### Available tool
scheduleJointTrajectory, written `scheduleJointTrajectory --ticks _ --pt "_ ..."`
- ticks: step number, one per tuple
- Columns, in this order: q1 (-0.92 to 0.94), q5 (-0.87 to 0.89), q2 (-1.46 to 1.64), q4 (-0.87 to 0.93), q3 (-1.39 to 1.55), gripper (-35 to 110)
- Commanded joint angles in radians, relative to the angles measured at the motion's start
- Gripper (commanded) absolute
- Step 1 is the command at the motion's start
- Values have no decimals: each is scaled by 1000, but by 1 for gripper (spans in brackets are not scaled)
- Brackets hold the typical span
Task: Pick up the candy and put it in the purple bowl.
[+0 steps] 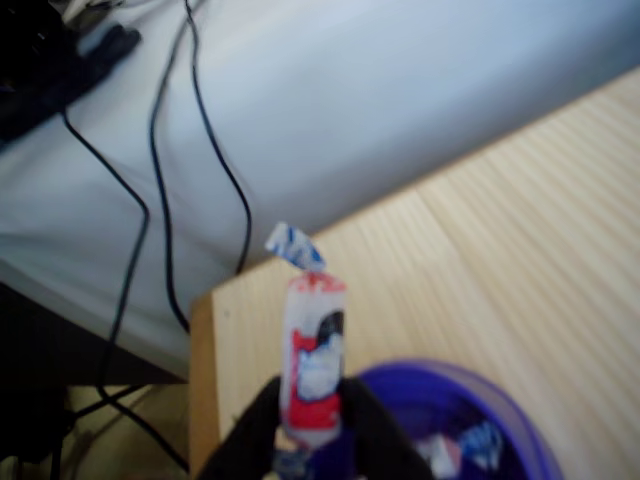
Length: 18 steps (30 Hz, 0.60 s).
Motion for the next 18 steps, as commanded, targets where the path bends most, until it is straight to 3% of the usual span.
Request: scheduleJointTrajectory --ticks 1,8,18 --pt "-18 25 28 -66 25 -1" --pt "0 75 18 -115 106 2" --pt "25 87 140 0 149 16"
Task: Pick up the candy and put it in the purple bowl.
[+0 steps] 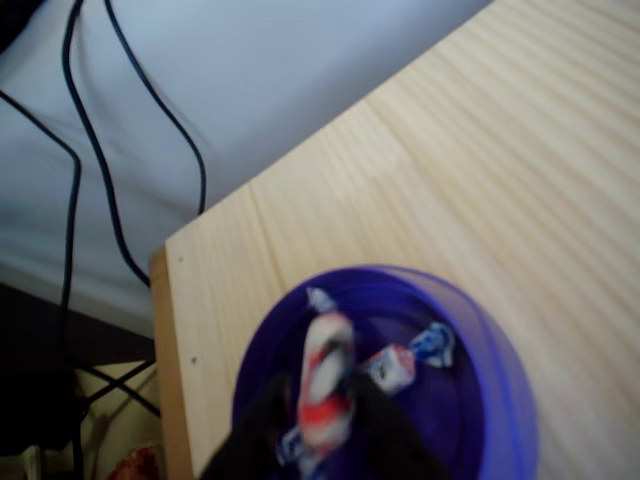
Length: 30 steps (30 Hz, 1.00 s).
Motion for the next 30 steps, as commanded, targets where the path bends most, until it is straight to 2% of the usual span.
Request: scheduleJointTrajectory --ticks 1,3,6,7,12,21,30 --pt "2 6 120 32 3 16" --pt "8 2 146 52 8 15" --pt "29 -25 232 118 9 3" --pt "43 -44 276 155 6 -1" --pt "181 -137 546 430 -32 -1" --pt "650 -342 1063 968 -37 -1" --pt "1149 -463 1040 1137 -86 -1"
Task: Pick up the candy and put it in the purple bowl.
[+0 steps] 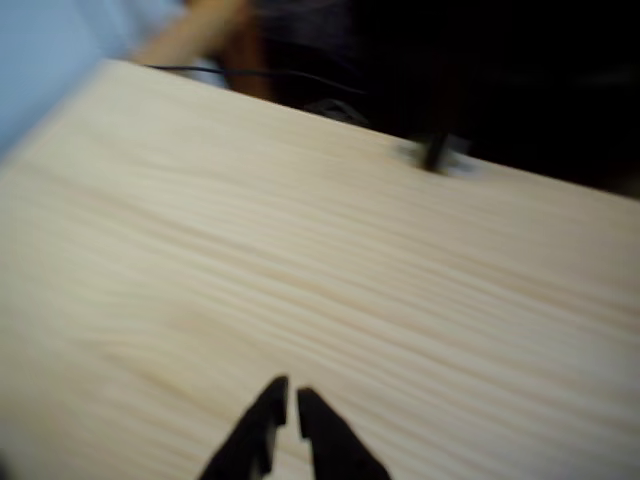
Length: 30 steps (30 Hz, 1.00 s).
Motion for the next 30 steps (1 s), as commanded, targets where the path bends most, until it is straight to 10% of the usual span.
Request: scheduleJointTrajectory --ticks 1,30 --pt "176 -20 -21 52 -100 -1" --pt "571 -121 138 313 170 -1"
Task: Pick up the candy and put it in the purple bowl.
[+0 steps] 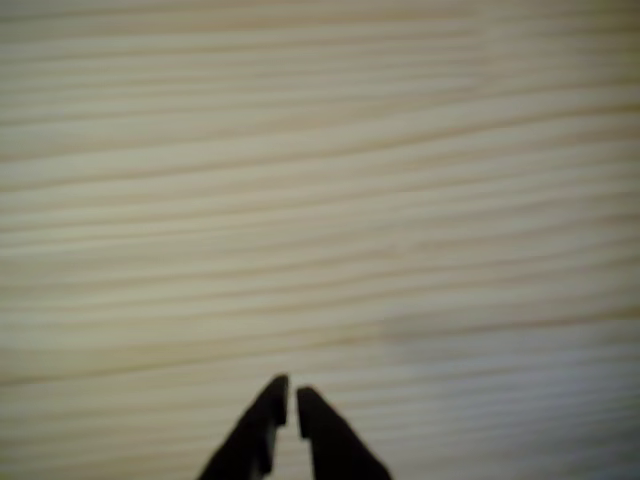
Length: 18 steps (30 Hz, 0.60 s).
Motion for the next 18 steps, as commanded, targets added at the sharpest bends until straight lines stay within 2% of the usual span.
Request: scheduleJointTrajectory --ticks 1,18 --pt "11 0 31 5 -12 -1" --pt "11 0 31 5 -12 -1"
